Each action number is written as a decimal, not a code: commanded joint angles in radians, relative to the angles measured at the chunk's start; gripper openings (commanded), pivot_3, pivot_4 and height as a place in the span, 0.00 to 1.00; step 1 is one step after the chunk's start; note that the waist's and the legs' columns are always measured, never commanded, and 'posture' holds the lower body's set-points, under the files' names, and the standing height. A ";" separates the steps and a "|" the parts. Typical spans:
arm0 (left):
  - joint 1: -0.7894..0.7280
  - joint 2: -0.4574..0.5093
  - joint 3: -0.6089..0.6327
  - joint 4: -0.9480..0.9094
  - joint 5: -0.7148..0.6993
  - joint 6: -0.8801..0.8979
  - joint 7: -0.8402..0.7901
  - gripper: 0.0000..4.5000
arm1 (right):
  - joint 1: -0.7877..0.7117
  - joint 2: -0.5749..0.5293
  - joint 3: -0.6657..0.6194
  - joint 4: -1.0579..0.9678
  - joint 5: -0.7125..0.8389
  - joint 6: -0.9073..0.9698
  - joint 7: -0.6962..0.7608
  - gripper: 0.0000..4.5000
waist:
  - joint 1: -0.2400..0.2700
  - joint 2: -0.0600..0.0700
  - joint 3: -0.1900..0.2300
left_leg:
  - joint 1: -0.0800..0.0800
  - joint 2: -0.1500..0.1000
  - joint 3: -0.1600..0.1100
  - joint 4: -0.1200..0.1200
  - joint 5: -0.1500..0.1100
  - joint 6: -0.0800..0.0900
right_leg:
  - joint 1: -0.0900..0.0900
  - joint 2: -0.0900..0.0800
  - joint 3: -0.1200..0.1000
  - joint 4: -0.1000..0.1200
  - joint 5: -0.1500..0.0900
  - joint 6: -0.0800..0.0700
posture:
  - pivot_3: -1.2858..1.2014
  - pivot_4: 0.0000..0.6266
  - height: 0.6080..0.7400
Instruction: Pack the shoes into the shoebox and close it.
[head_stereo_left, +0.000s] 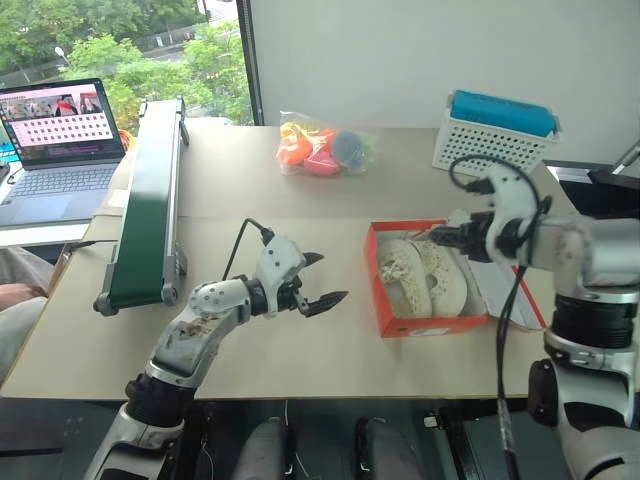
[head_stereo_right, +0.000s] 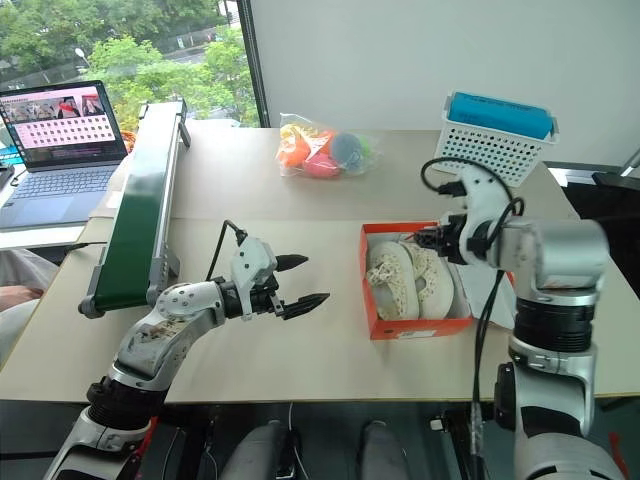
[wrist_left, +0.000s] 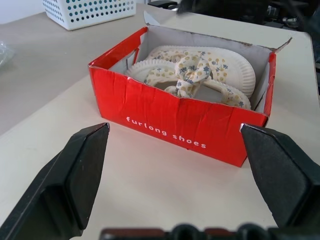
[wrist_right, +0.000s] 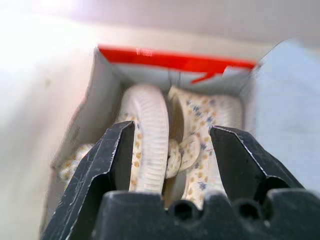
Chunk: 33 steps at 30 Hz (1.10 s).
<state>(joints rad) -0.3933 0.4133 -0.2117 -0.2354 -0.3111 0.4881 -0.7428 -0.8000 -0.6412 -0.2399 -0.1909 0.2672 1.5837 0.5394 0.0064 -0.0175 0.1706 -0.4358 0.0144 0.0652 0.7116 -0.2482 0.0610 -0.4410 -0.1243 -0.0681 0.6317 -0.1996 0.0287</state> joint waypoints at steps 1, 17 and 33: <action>-0.024 -0.002 0.001 0.000 0.010 -0.038 -0.016 1.00 | 0.129 -0.192 -0.086 -0.158 0.090 0.031 0.076 0.66 | 0.014 0.000 0.000 | -0.001 0.000 -0.001 0.000 0.000 0.000 | 0.000 0.000 -0.001 -0.001 0.000 0.000 | 0.52 0.24 0.69; -0.051 -0.017 -0.023 0.039 0.011 -0.053 -0.073 1.00 | 0.886 -0.345 -0.385 -0.574 0.355 0.031 0.155 0.01 | 0.013 -0.001 0.001 | -0.001 0.001 -0.001 0.003 -0.001 0.002 | 0.002 0.000 0.000 -0.002 -0.004 0.009 | 0.52 0.24 0.69; -0.068 -0.011 -0.017 0.038 0.009 -0.038 -0.093 1.00 | 0.799 0.083 -0.494 -0.405 0.195 0.031 -0.186 0.01 | 0.025 -0.001 0.000 | -0.001 0.000 -0.001 0.003 -0.001 0.002 | 0.002 0.001 0.001 -0.002 -0.004 0.009 | 0.52 0.24 0.69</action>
<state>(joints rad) -0.4410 0.4048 -0.2335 -0.1789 -0.2982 0.4594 -0.8288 0.0794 -0.6257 -0.6542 -0.6133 0.4775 1.6070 0.4185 0.0311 -0.0188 0.1701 -0.4361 0.0148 0.0644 0.7147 -0.2494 0.0632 -0.4391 -0.1234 -0.0670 0.6302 -0.2030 0.0371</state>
